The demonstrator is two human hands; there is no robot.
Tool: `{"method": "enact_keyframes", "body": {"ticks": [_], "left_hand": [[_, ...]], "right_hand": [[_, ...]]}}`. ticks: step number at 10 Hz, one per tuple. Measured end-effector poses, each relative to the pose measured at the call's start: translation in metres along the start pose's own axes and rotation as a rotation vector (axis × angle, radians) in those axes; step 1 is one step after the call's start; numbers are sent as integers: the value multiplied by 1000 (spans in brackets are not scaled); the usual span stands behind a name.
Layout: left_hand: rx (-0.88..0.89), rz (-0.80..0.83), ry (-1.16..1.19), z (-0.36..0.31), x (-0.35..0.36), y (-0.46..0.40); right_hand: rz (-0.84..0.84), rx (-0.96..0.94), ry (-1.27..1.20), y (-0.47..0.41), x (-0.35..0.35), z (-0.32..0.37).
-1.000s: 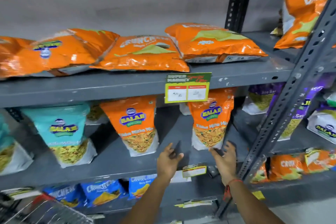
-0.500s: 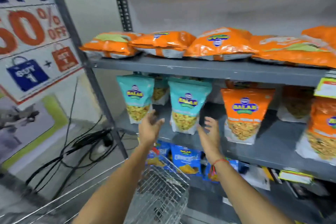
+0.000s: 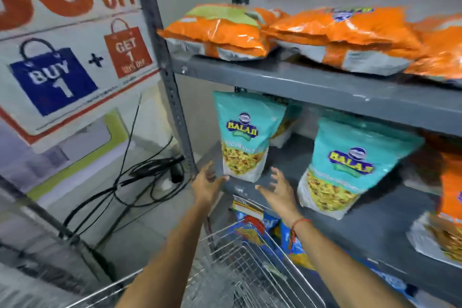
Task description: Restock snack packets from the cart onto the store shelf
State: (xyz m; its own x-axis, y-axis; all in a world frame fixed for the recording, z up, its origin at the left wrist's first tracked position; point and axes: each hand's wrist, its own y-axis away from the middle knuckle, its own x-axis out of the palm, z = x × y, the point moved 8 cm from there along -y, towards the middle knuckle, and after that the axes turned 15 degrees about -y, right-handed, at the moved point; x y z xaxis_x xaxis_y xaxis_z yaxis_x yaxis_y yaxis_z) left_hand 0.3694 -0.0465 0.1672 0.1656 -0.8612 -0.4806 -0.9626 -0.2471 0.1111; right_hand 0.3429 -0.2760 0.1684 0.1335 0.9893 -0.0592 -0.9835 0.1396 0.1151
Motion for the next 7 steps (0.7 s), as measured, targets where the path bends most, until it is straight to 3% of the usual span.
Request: {"method": "enact_keyframes", "body": {"ticks": [2, 5, 7], "left_hand": [[-19, 244, 30, 36, 61, -58], [54, 167, 95, 14, 54, -55], [93, 53, -52, -5, 38, -25]], "right_hand": [[11, -4, 29, -56, 19, -17], [69, -3, 11, -83, 24, -30], [30, -21, -45, -56, 11, -23]]}}
